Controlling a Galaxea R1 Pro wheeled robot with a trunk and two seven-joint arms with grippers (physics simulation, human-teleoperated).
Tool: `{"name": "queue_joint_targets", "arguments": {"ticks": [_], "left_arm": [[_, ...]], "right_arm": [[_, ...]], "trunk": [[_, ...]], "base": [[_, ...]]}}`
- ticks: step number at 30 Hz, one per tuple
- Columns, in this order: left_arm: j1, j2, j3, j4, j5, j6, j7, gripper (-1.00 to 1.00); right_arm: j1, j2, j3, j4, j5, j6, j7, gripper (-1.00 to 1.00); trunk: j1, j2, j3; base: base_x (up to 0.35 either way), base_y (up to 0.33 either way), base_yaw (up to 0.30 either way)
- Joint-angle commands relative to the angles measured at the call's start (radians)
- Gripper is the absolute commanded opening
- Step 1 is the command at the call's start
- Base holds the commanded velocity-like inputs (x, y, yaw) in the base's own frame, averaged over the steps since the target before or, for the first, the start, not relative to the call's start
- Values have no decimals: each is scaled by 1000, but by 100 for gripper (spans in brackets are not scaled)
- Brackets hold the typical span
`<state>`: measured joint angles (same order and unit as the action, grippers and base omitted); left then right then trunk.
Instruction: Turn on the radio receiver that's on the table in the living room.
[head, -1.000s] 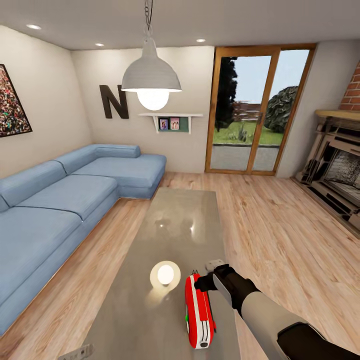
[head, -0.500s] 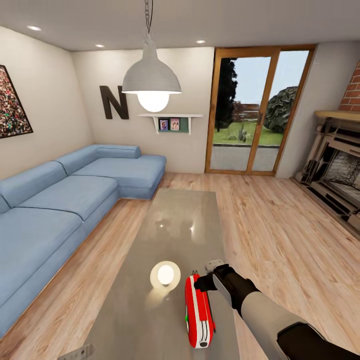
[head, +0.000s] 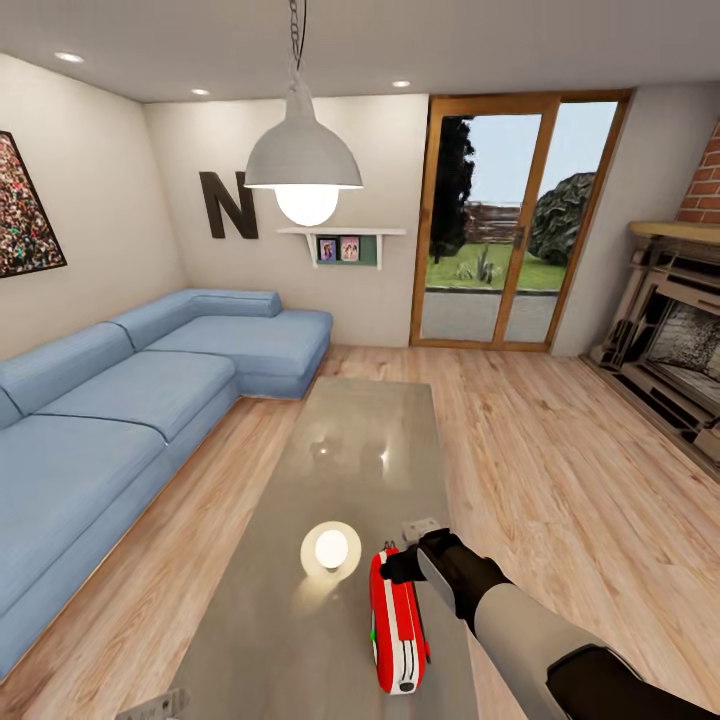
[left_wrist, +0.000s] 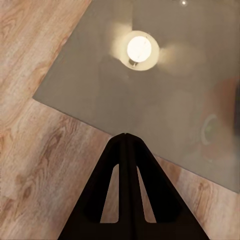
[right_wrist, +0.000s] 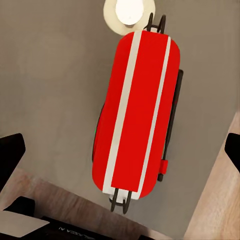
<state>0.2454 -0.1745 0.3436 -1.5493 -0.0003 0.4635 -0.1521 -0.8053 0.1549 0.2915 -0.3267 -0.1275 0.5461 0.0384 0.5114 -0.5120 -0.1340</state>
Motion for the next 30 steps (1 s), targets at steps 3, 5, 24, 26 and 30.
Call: {"name": "queue_joint_targets", "arguments": {"ticks": [3, 5, 24, 26, 30], "left_arm": [[0, 0, 0, 0, 0, 1, 0, -100], [0, 0, 0, 0, 1, 1, 0, -100], [0, 0, 0, 0, -1, 1, -1, -100], [0, 0, 0, 0, -2, 1, -1, -100], [1, 0, 4, 3, -8, 1, -1, -100]], "right_arm": [[0, 0, 0, 0, -2, 1, 1, 100], [0, -1, 0, 0, -1, 1, 1, 100], [4, -4, 3, 0, 4, 0, 5, 100], [6, -11, 4, -1, 10, 0, 4, 100], [22, -62, 4, -5, 13, -1, 3, 100]], "trunk": [[0, 0, 0], [0, 0, 0], [0, 0, 0], [0, 0, 0], [0, 0, 0]], "base": [[0, 0, 0], [0, 0, 0], [0, 0, 0], [0, 0, 0], [0, 0, 0]]}}
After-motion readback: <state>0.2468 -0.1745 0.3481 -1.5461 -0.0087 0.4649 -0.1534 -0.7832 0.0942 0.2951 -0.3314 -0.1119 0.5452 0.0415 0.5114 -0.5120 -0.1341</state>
